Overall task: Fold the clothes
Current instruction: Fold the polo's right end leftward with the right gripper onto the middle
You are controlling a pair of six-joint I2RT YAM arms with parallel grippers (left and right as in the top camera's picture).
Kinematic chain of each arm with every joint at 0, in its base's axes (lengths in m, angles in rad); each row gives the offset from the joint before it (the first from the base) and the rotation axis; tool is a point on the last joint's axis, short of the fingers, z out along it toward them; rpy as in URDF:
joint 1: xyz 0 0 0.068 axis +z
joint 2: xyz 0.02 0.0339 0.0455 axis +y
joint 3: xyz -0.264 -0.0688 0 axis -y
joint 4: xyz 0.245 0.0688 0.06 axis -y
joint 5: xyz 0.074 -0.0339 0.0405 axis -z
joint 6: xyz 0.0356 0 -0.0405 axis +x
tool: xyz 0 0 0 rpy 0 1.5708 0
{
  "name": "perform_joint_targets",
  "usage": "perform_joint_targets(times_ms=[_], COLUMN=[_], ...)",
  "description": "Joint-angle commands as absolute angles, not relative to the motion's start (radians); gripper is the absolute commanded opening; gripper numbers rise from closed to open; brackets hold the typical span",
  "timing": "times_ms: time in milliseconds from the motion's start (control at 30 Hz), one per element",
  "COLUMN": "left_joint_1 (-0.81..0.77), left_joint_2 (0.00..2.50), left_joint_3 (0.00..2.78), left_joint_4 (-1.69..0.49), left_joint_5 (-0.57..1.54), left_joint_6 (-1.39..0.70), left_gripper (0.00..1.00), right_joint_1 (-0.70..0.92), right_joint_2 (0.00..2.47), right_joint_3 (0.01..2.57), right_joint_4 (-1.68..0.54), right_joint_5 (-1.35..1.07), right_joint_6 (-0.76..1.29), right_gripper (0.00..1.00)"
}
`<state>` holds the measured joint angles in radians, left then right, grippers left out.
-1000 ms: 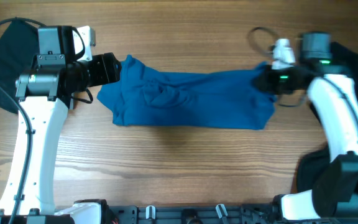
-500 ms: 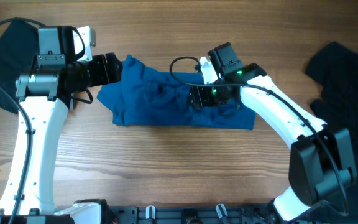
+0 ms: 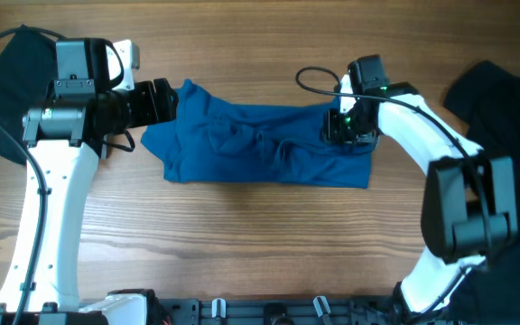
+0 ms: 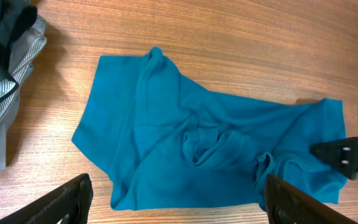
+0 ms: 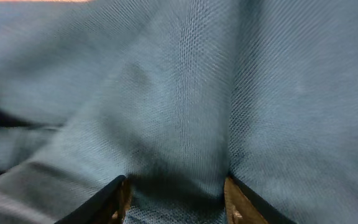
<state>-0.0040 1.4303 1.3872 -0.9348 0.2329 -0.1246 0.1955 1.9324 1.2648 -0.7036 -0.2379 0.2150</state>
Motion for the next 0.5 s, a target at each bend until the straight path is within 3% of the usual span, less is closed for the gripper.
perform_joint_targets(times_ms=[0,133,233,367,400,433,467], left_joint_1=[0.003,0.003,0.003,0.003,0.003,0.003,0.003], left_joint_2=[1.423,1.423,1.423,1.423,1.423,1.423,1.423], left_joint_3=[1.404,1.404,1.404,1.404,1.404,1.404,1.404], left_joint_4=[-0.941,-0.939,-0.939,-0.939,-0.938,-0.937,-0.936], left_joint_5=[0.226,0.226,0.226,0.226,0.226,0.226,0.226], left_joint_6=[-0.108,-0.108,-0.108,-0.108,-0.108,-0.108,-0.108], left_gripper=[0.88,0.88,0.88,0.88,0.88,0.88,0.88], right_joint_1=[0.200,0.202,0.202,0.232,0.251,0.274,0.296], right_joint_2=[1.976,1.906,1.858,1.857,1.857,1.857,1.857], right_joint_3=[1.256,1.281,1.297,1.296,1.296,1.296,1.296], right_joint_4=[-0.710,-0.688,-0.652,-0.550,-0.508,-0.453,-0.390], right_joint_5=[-0.349,-0.452,-0.596,-0.761,-0.760,-0.758,-0.756], right_joint_6=[0.178,0.160,0.161,0.248,0.273,0.289,0.298], right_gripper=[0.41,0.24,0.04,0.04,0.06,0.24,0.55])
